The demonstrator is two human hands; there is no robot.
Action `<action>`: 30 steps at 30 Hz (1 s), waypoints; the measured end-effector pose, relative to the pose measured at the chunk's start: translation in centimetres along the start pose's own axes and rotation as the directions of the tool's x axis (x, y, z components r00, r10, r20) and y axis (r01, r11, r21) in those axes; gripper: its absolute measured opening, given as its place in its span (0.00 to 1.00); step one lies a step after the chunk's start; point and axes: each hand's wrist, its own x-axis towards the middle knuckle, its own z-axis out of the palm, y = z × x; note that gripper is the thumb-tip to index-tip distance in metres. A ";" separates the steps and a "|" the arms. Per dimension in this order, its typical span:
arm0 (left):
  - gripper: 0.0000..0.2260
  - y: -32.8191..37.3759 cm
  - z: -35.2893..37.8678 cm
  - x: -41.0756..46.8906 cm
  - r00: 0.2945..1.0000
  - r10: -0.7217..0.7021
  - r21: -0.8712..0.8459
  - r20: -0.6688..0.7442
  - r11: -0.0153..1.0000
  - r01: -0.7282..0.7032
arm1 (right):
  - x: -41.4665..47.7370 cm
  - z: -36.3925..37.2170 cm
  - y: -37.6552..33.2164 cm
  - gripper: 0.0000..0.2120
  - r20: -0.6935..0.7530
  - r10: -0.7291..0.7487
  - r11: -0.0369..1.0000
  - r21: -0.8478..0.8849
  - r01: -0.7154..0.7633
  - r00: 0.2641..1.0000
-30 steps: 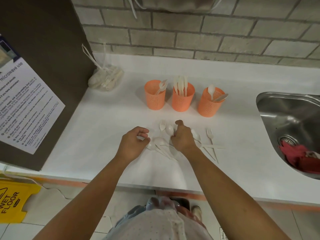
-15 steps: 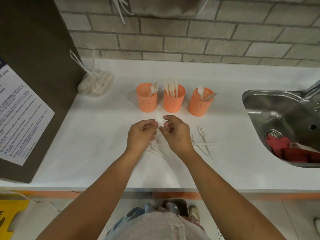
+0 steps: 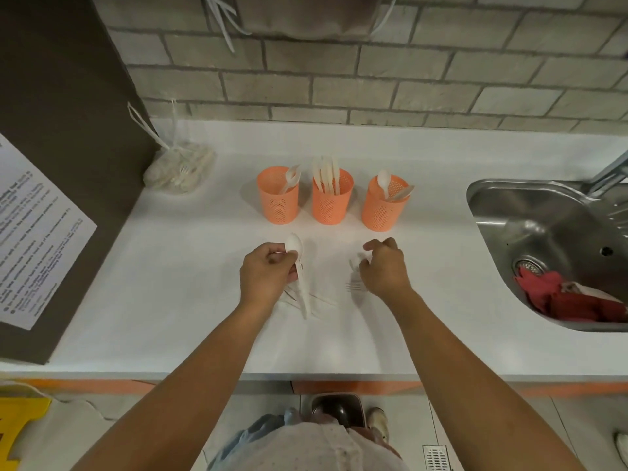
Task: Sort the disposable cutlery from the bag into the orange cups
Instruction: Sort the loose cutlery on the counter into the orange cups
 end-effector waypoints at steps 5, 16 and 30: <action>0.07 0.0 0.3 -0.3 1.000 -0.002 -0.010 -0.012 1.000 0.002 | 0.8 -0.3 0.3 0.13 0.113 -0.011 0.989 -0.148 0.028 0.994; 0.07 0.1 2.1 -1.3 0.998 -0.046 -0.028 -0.043 0.999 0.045 | 1.9 -1.0 0.1 0.08 0.134 0.000 1.000 -0.029 0.004 0.991; 0.05 1.6 5.0 -1.0 0.992 -0.028 -0.076 -0.123 0.997 0.018 | 2.7 -6.4 -2.4 0.02 -0.387 -0.206 0.760 0.515 0.396 0.899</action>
